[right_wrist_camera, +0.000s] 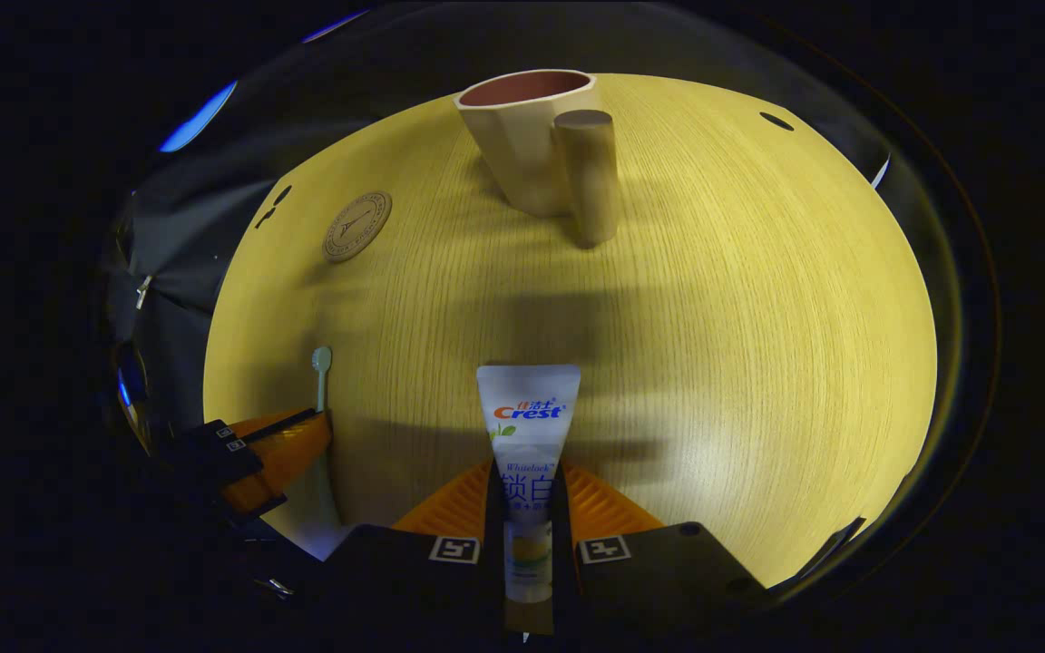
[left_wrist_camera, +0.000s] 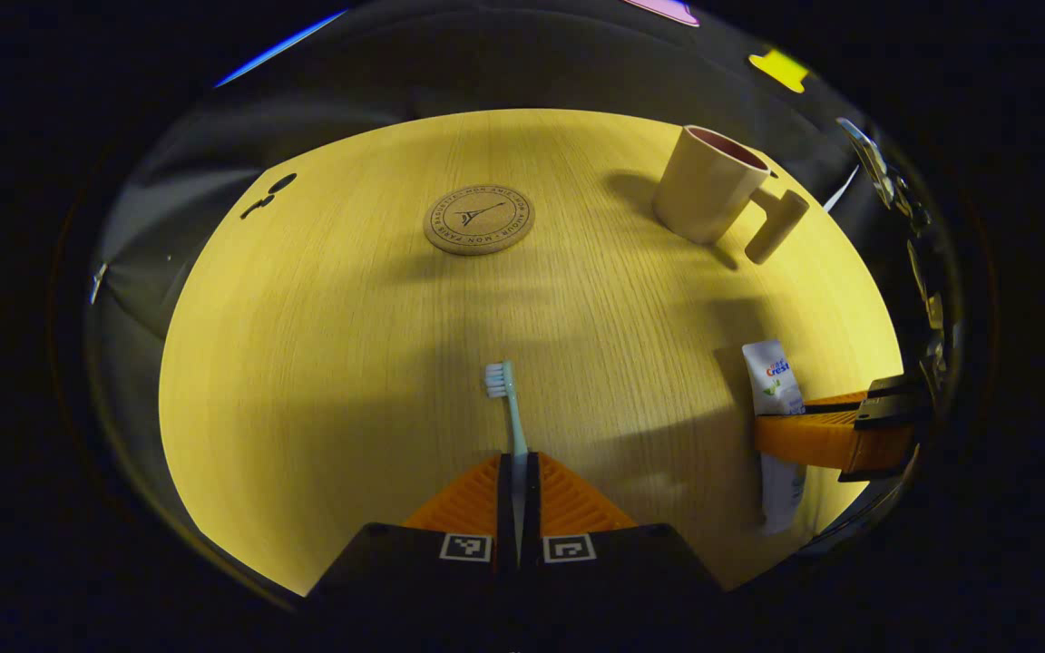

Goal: Put the toothbrush and toothpaste on the desktop into the cup, then pick up the cup and place it on the coaster on the desktop.

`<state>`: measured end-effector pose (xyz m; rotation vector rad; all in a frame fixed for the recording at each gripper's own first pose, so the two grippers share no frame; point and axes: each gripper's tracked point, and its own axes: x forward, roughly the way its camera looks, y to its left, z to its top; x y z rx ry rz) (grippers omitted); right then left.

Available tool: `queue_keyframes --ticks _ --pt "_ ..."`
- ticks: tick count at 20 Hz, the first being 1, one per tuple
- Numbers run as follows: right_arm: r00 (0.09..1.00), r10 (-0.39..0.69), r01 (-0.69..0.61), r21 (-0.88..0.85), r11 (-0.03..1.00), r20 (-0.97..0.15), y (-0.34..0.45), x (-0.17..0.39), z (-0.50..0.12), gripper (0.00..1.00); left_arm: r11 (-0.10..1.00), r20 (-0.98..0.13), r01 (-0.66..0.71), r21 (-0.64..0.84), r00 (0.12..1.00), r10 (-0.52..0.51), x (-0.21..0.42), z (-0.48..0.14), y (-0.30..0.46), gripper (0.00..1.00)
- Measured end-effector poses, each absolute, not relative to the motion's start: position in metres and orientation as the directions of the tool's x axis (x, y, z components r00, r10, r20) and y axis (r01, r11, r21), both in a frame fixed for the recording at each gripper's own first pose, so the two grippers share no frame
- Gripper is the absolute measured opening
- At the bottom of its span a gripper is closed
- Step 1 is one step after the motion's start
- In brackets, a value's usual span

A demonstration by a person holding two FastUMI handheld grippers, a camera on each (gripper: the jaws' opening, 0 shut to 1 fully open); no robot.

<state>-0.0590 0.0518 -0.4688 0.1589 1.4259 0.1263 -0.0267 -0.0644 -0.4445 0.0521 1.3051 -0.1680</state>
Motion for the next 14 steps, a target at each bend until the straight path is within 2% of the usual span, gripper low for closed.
queue_keyframes --ticks 4,7,10,11,14 --pt "0.217 0.219 -0.007 0.223 0.975 -0.951 0.053 -0.056 -0.464 0.25 0.990 -0.947 0.091 -0.109 0.293 -0.131 -0.026 -0.438 -0.059 0.06" --pt "0.308 0.254 -0.020 0.261 0.965 -0.917 0.054 -0.051 -0.452 0.24 0.988 -0.924 0.089 -0.127 0.351 -0.150 -0.022 -0.426 -0.059 0.06" --pt "0.440 0.273 -0.055 0.278 0.959 -0.855 0.048 -0.041 -0.433 0.24 0.984 -0.891 0.097 -0.151 0.417 -0.177 -0.017 -0.411 -0.061 0.06" --pt "0.478 0.278 -0.075 0.276 0.958 -0.833 0.047 -0.038 -0.430 0.19 0.982 -0.878 0.102 -0.159 0.441 -0.188 -0.017 -0.405 -0.063 0.06" --pt "0.552 0.310 -0.120 0.294 0.948 -0.774 0.047 -0.035 -0.421 0.19 0.975 -0.834 0.128 -0.180 0.506 -0.220 -0.013 -0.387 -0.067 0.06"
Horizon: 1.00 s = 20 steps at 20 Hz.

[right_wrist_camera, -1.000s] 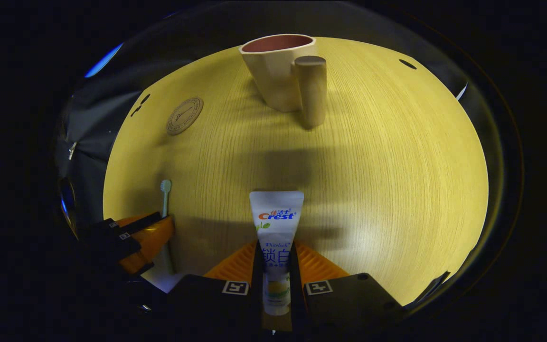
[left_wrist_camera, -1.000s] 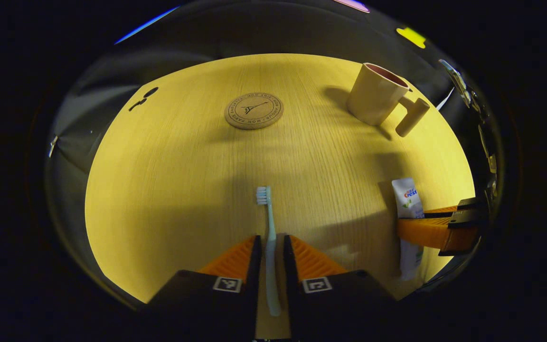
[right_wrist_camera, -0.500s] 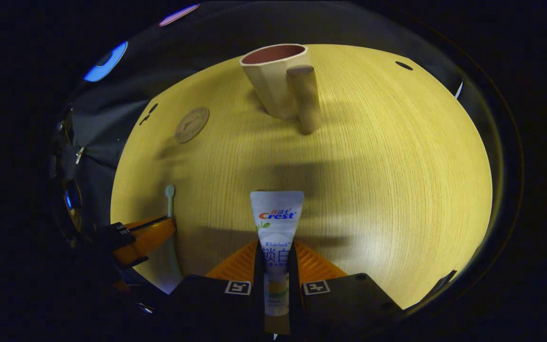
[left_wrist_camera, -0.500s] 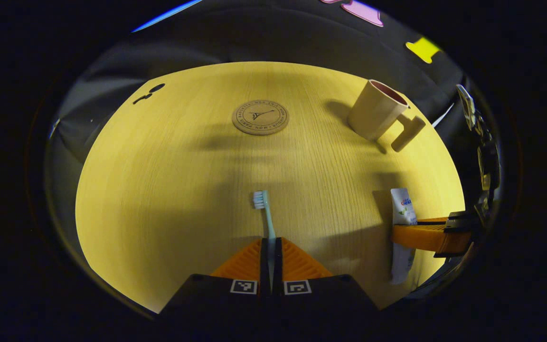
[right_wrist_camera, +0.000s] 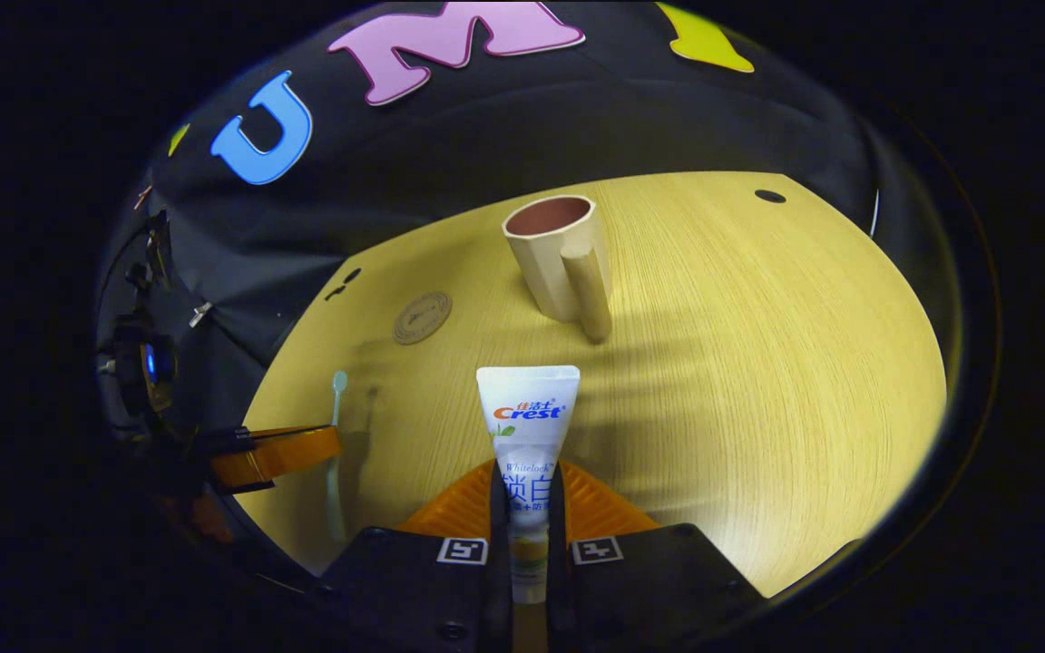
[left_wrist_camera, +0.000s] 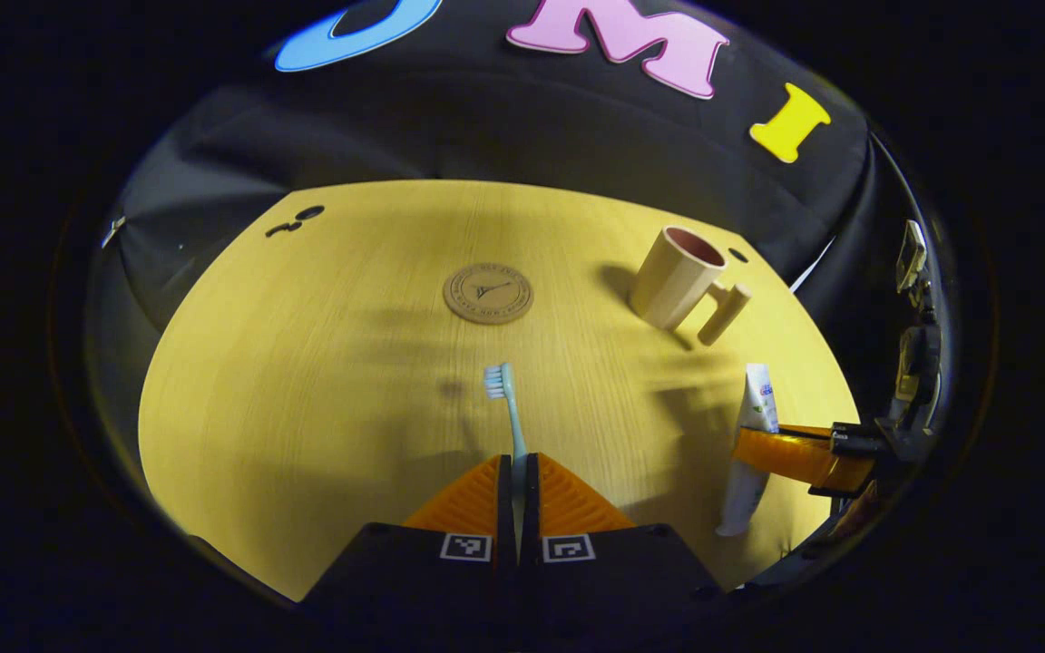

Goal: Put the toothbrush and toothpaste on the desktop into the cup, then pick up the cup and place it on the coaster on the desktop.

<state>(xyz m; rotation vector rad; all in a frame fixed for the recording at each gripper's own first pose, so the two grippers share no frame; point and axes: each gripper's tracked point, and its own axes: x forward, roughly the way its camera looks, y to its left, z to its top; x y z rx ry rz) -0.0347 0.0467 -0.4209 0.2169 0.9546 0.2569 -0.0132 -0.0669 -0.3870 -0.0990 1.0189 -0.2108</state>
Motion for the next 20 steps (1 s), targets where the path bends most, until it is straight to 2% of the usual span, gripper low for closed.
queue_keyframes --ticks 3,6,8,11,16,20 --pt "0.640 0.325 -0.149 0.302 0.941 -0.696 0.047 -0.021 -0.388 0.18 0.969 -0.784 0.148 -0.198 0.570 -0.247 -0.009 -0.365 -0.073 0.06" --pt "0.728 0.339 -0.182 0.308 0.934 -0.596 0.051 0.001 -0.328 0.18 0.962 -0.721 0.148 -0.230 0.637 -0.271 0.002 -0.332 -0.077 0.06" --pt "0.787 0.351 -0.215 0.307 0.927 -0.508 0.050 0.036 -0.279 0.18 0.953 -0.672 0.153 -0.262 0.679 -0.294 0.007 -0.307 -0.085 0.06" --pt "0.847 0.345 -0.219 0.326 0.920 -0.403 0.040 0.086 -0.239 0.18 0.946 -0.629 0.149 -0.288 0.716 -0.304 0.006 -0.285 -0.088 0.06" --pt "0.910 0.302 -0.204 0.326 0.923 -0.285 0.018 0.170 -0.226 0.18 0.945 -0.601 0.148 -0.292 0.740 -0.301 -0.005 -0.278 -0.091 0.06" --pt "0.917 0.309 -0.214 0.342 0.915 -0.252 0.026 0.210 -0.259 0.18 0.940 -0.590 0.147 -0.308 0.746 -0.310 -0.009 -0.279 -0.096 0.06"
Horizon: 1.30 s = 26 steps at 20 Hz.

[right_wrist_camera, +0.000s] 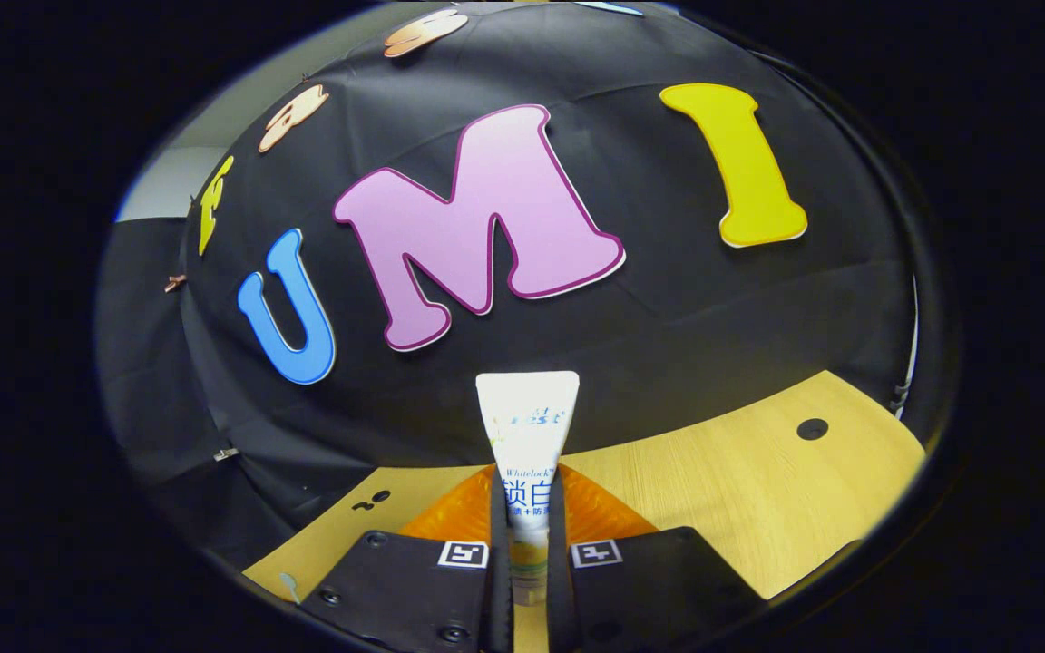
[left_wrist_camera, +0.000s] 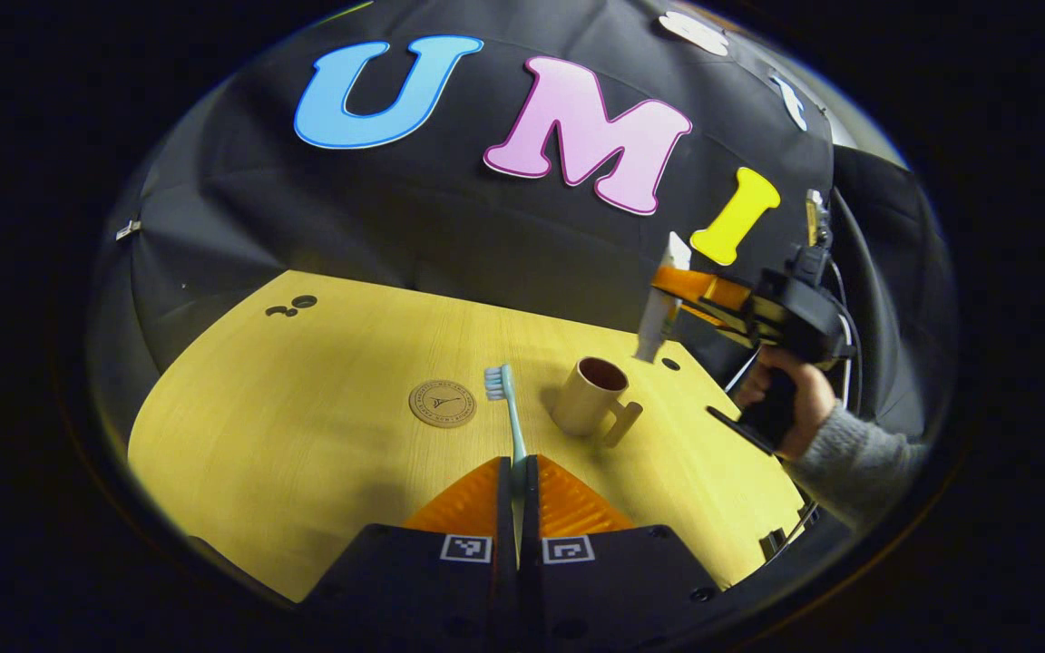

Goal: Put the toothbrush and toothpaste on the desktop into the cup, then pick up the cup and place it on the coaster on the desktop.

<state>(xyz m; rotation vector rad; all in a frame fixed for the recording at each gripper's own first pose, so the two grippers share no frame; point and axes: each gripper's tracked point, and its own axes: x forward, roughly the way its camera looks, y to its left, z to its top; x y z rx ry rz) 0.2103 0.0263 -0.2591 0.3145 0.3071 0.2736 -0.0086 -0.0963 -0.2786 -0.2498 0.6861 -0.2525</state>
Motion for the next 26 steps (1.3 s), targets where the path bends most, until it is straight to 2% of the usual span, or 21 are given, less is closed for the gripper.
queue_keyframes --ticks 9,10,11,14,18,19,20,21,26 --pt "0.886 0.297 -0.206 0.272 0.940 -0.357 0.024 0.227 -0.343 0.18 0.934 -0.532 0.124 -0.334 0.794 -0.295 0.024 -0.269 -0.112 0.06" --pt "0.881 0.299 -0.206 0.270 0.940 -0.367 0.024 0.223 -0.348 0.12 0.931 -0.515 0.123 -0.342 0.805 -0.296 0.033 -0.266 -0.115 0.06" --pt "0.875 0.306 -0.216 0.263 0.940 -0.376 0.025 0.218 -0.354 0.18 0.929 -0.495 0.122 -0.351 0.818 -0.294 0.043 -0.262 -0.118 0.06" --pt "0.855 0.333 -0.256 0.235 0.938 -0.398 0.034 0.203 -0.369 0.20 0.919 -0.422 0.121 -0.374 0.861 -0.285 0.076 -0.246 -0.128 0.06" --pt "0.832 0.365 -0.265 0.278 0.923 -0.417 0.033 0.187 -0.376 0.32 0.907 -0.337 0.133 -0.400 0.898 -0.281 0.115 -0.235 -0.149 0.06" --pt "0.838 0.365 -0.256 0.299 0.919 -0.406 0.031 0.187 -0.371 0.49 0.905 -0.321 0.138 -0.403 0.905 -0.281 0.122 -0.234 -0.155 0.06" --pt "0.847 0.359 -0.244 0.314 0.917 -0.392 0.026 0.184 -0.362 0.44 0.902 -0.307 0.143 -0.408 0.909 -0.283 0.131 -0.235 -0.162 0.06" --pt "0.857 0.347 -0.226 0.326 0.918 -0.381 0.018 0.183 -0.352 0.61 0.897 -0.290 0.147 -0.417 0.914 -0.285 0.139 -0.232 -0.168 0.06" --pt "0.891 0.250 -0.111 0.350 0.930 -0.380 -0.042 0.161 -0.329 0.64 0.893 -0.210 0.127 -0.433 0.949 -0.237 0.184 -0.230 -0.190 0.06"
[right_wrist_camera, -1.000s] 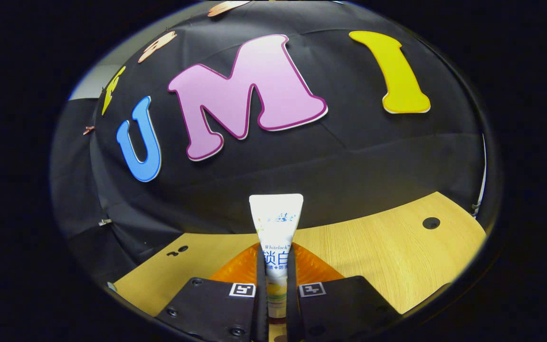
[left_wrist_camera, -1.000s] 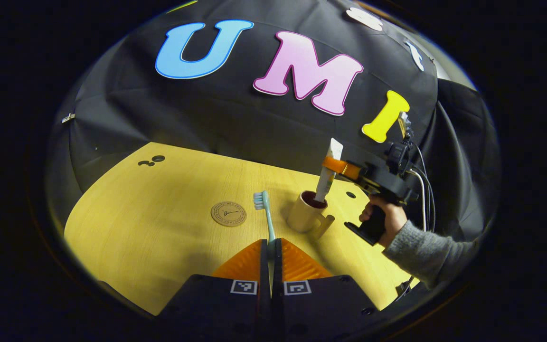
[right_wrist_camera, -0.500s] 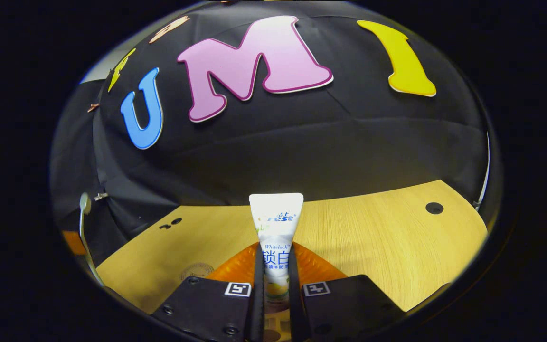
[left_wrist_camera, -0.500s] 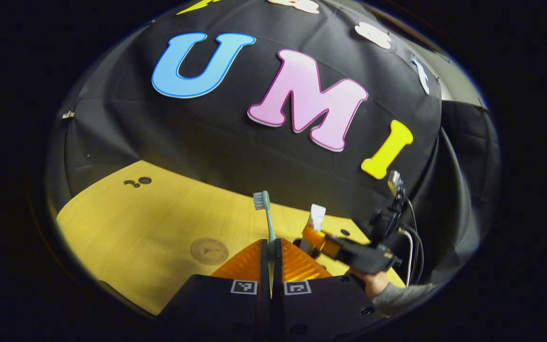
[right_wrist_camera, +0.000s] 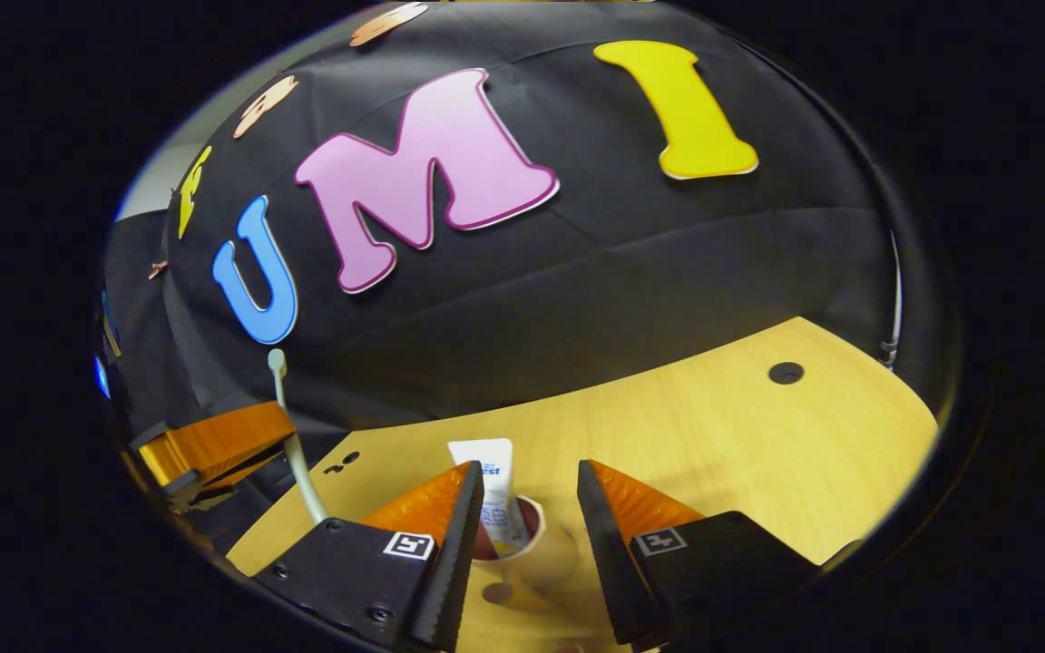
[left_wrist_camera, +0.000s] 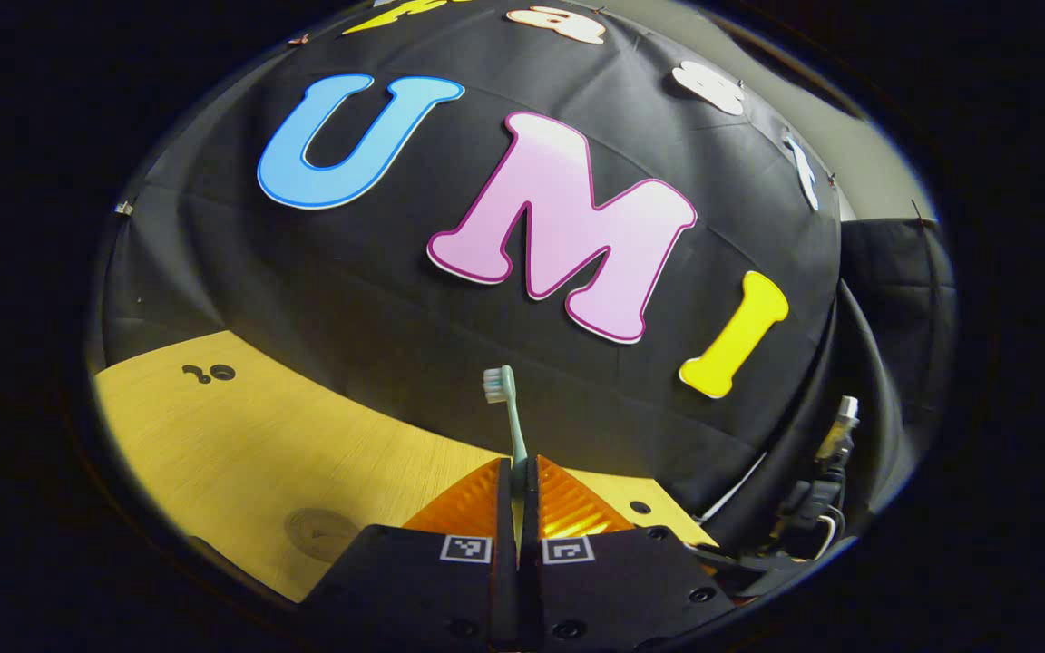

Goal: Put the toothbrush and toothpaste on the desktop into the cup, then pick up the cup and place it on the coaster on the desktop.

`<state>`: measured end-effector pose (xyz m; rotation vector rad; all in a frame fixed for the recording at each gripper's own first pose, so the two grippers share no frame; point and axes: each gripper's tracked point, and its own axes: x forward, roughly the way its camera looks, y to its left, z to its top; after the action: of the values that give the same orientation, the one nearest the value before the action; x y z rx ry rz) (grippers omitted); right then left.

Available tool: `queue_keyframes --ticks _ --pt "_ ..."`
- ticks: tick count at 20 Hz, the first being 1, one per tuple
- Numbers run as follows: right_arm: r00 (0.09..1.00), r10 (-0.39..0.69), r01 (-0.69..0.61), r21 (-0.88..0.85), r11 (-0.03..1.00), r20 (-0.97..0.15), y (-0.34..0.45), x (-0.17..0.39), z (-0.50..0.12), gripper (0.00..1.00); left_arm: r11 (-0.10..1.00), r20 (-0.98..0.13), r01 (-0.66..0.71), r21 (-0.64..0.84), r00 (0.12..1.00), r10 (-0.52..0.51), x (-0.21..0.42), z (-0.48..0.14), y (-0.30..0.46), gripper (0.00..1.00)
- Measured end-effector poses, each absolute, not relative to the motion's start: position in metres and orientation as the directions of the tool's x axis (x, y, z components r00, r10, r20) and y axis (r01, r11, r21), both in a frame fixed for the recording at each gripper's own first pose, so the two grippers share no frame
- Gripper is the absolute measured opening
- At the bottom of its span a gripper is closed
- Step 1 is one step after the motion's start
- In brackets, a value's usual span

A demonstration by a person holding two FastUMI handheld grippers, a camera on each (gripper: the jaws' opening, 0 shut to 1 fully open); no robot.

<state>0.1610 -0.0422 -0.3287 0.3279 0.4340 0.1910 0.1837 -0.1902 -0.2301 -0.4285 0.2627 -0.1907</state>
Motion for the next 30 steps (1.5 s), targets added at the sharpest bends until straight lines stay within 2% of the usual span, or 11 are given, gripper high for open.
queue_keyframes --ticks 5,8,20,22,24,25,26,27,28,30 --pt "0.884 0.209 -0.060 0.341 0.938 -0.419 -0.076 0.135 -0.333 0.64 0.911 -0.193 0.007 -0.411 0.977 -0.095 0.208 -0.254 -0.198 0.06" --pt "0.876 0.211 -0.055 0.346 0.937 -0.433 -0.081 0.126 -0.338 0.64 0.932 -0.168 -0.005 -0.362 0.984 -0.060 0.217 -0.268 -0.212 0.06" --pt "0.836 0.238 -0.063 0.344 0.937 -0.494 -0.083 0.107 -0.361 0.64 0.992 -0.170 0.079 -0.097 0.981 -0.095 0.191 -0.322 -0.244 0.07" --pt "0.837 0.233 -0.060 0.340 0.938 -0.495 -0.086 0.106 -0.361 0.64 0.996 -0.169 0.076 -0.044 0.982 -0.082 0.189 -0.331 -0.244 0.11" --pt "0.838 0.232 -0.059 0.340 0.939 -0.495 -0.088 0.107 -0.360 0.64 0.995 -0.196 0.103 -0.015 0.975 -0.104 0.185 -0.346 -0.248 0.18" --pt "0.834 0.233 -0.058 0.342 0.938 -0.500 -0.087 0.106 -0.361 0.64 0.993 -0.208 0.115 -0.008 0.971 -0.114 0.181 -0.351 -0.249 0.27" --pt "0.831 0.234 -0.057 0.342 0.938 -0.504 -0.088 0.105 -0.363 0.64 0.993 -0.213 0.120 -0.004 0.970 -0.118 0.176 -0.355 -0.250 0.29" --pt "0.829 0.232 -0.056 0.338 0.940 -0.508 -0.090 0.104 -0.363 0.64 0.993 -0.214 0.122 -0.006 0.970 -0.120 0.173 -0.355 -0.248 0.39" --pt "0.829 0.230 -0.057 0.332 0.942 -0.510 -0.091 0.103 -0.363 0.64 0.992 -0.216 0.122 -0.014 0.969 -0.123 0.170 -0.355 -0.247 0.31" --pt "0.824 0.233 -0.062 0.326 0.943 -0.517 -0.090 0.101 -0.362 0.64 0.992 -0.227 0.122 -0.034 0.966 -0.127 0.164 -0.353 -0.240 0.32"
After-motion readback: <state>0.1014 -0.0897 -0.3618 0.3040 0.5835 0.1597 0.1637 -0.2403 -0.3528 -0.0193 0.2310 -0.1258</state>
